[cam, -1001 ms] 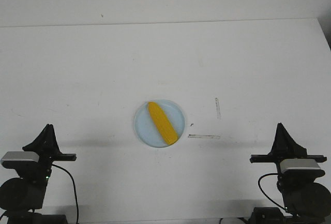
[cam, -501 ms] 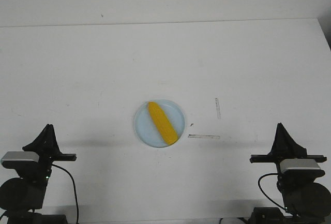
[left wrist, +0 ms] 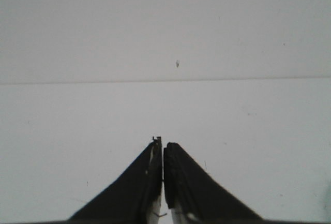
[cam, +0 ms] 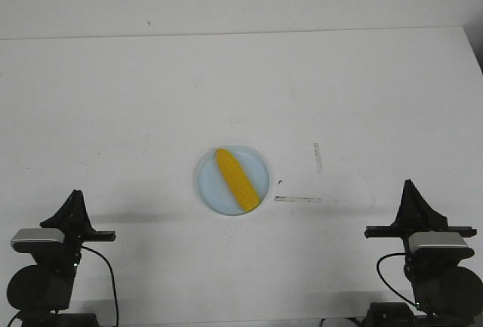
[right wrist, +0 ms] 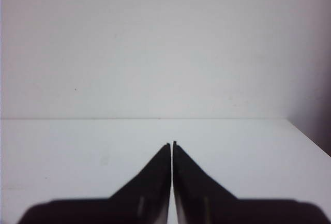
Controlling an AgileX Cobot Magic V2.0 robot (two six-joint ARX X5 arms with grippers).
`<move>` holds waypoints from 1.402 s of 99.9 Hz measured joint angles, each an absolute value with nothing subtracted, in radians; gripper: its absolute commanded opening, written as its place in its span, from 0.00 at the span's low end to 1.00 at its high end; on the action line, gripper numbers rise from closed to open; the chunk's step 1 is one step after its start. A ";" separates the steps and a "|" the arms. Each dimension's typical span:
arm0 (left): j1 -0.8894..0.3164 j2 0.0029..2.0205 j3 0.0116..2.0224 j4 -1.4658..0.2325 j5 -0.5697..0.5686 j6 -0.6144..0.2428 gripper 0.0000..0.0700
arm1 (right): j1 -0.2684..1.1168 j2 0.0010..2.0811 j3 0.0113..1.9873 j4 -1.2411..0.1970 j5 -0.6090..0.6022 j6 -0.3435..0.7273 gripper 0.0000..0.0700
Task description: Place corn on plate with both arms
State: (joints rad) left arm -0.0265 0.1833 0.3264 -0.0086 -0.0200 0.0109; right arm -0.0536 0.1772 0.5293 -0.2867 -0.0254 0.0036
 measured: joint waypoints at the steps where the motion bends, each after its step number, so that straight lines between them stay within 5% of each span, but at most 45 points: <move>1: -0.027 0.180 0.320 -0.009 -0.020 0.011 0.00 | -0.053 0.177 0.529 -0.287 -0.025 0.004 0.00; 61: -0.027 0.005 0.036 0.121 -0.010 0.009 0.00 | -0.053 0.177 0.528 -0.287 -0.025 0.004 0.00; 140: -0.027 0.005 0.035 0.142 -0.005 0.009 0.00 | -0.053 0.177 0.528 -0.287 -0.025 0.004 0.00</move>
State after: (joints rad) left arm -0.0265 0.0048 0.0345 0.1425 -0.0048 0.0086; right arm -0.0532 0.1772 0.5278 -0.2867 -0.0254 0.0036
